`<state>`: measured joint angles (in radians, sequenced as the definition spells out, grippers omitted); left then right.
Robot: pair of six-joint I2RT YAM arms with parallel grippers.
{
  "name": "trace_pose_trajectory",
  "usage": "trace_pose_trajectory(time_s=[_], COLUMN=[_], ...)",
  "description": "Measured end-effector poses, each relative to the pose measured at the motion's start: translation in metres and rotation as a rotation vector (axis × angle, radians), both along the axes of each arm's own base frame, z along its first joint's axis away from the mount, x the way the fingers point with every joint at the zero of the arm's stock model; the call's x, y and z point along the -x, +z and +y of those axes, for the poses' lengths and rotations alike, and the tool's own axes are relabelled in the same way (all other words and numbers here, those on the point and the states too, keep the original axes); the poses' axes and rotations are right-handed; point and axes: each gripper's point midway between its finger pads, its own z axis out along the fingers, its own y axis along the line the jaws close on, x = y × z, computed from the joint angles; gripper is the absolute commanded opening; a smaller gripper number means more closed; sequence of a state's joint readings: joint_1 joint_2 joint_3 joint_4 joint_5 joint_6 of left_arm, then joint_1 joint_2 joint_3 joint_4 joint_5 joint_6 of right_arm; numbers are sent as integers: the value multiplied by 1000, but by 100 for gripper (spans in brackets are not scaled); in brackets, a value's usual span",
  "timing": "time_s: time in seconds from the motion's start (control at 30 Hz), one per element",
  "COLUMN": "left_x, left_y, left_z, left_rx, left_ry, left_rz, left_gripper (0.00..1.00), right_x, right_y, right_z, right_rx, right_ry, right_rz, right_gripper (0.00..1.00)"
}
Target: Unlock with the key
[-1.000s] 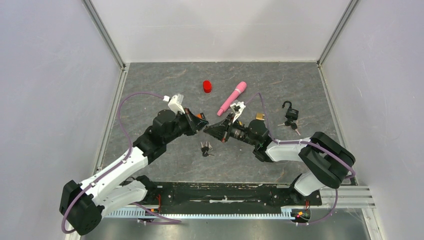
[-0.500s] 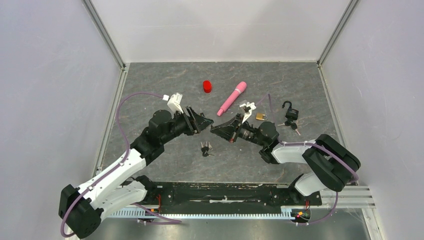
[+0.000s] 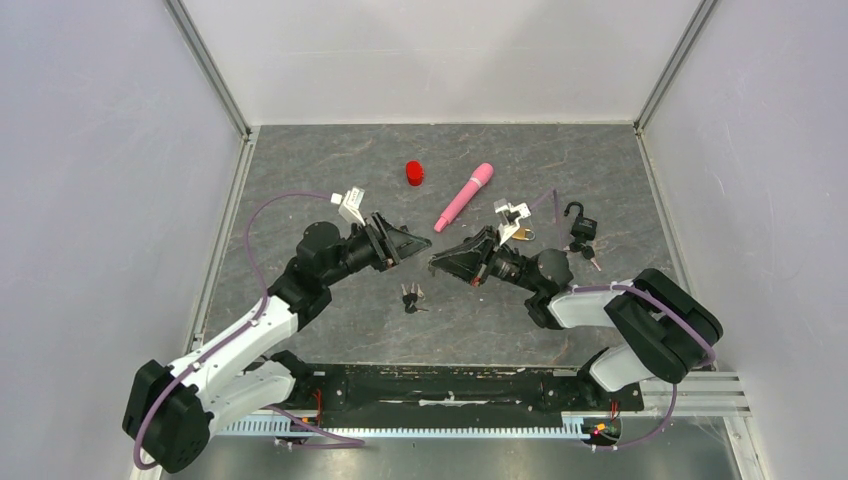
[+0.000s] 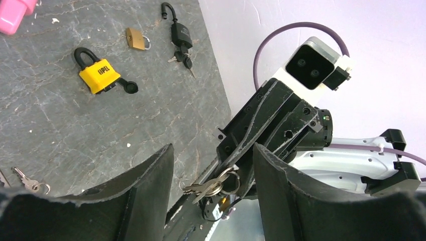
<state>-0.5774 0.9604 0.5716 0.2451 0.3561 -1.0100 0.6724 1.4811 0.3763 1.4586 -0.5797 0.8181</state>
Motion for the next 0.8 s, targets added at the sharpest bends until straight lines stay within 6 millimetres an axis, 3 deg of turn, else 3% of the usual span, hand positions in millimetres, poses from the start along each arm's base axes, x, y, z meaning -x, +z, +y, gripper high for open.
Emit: trace_pose_trajectory(time_s=[0.47,0.8], left_x=[12,14], left_y=[-31,-2], left_z=[7,2], left_rx=[124,223], left_ry=[47,-6], left_rz=[140,16], left_gripper=[59,57], right_x=[-7,-13], right_y=[-1,2], right_z=[-7,-10], right_rx=[-43,-76], right_ry=[-32,-60], right_rz=[105,162], right_gripper=[0,0])
